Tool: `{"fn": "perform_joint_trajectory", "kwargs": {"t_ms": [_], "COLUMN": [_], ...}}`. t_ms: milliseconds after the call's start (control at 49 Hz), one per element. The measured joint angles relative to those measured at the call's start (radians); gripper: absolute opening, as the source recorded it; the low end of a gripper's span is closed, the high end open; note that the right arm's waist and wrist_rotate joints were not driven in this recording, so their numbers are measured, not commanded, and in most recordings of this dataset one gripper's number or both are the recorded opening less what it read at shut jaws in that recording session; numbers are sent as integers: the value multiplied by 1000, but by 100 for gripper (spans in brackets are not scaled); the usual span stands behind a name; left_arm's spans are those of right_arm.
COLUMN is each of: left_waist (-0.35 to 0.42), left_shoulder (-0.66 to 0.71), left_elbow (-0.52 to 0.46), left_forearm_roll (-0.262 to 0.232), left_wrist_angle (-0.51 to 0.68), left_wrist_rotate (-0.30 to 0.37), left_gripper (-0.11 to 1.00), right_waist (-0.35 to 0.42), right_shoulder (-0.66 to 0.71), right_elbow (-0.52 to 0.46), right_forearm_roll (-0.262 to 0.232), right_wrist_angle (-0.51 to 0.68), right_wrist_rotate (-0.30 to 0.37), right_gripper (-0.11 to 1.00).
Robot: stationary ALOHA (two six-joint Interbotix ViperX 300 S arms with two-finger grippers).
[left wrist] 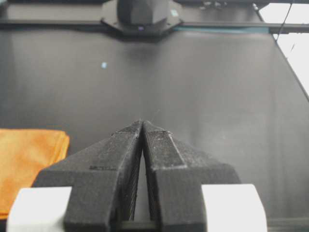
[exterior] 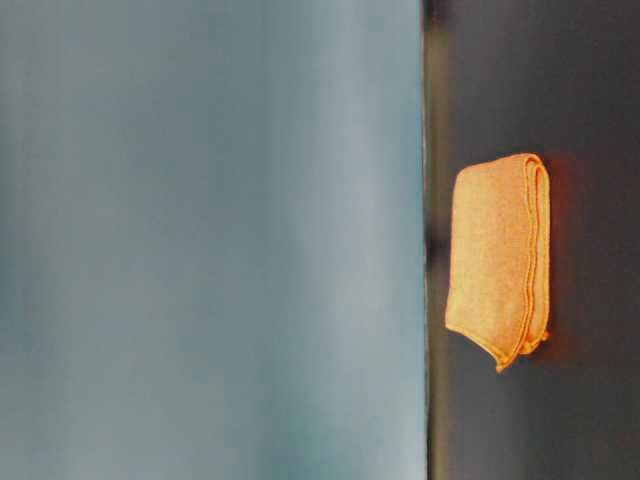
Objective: Push an orange cloth with the left arm to wipe the desk.
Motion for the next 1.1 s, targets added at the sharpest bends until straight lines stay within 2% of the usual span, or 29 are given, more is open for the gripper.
{"fn": "perform_joint_trajectory", "kwargs": {"t_ms": [61,123,245,531,613,817,899,1103], "left_waist": [11,64,160,295,322,362,370,402], "left_shoulder": [11,57,170,462,563,828,914,1114], "left_elbow": [2,5,5,-69,-109,-261,-327,-485], "left_forearm_roll": [12,29,34,35,37,37,37,35], "left_wrist_angle": [5,8,-9,-176,-221,-252,-255,-255], "left_wrist_rotate": [-2,2,-5,-2,-3,-15,-18,-49], "left_gripper": [6,0,0,2,12,69,86,82], "right_waist": [0,0,-2,0,-2,0,0,0], "right_shoulder": [0,-2,-15,-23,-23,-23,-25,-26], "right_elbow": [0,2,6,18,21,23,23,25], "right_forearm_roll": [-2,0,0,-2,0,-2,-2,-2], "right_wrist_angle": [2,2,12,43,43,48,49,49], "right_wrist_rotate": [0,-2,0,-2,0,-2,0,-2], "right_gripper": [1,0,0,0,0,0,0,0]}}
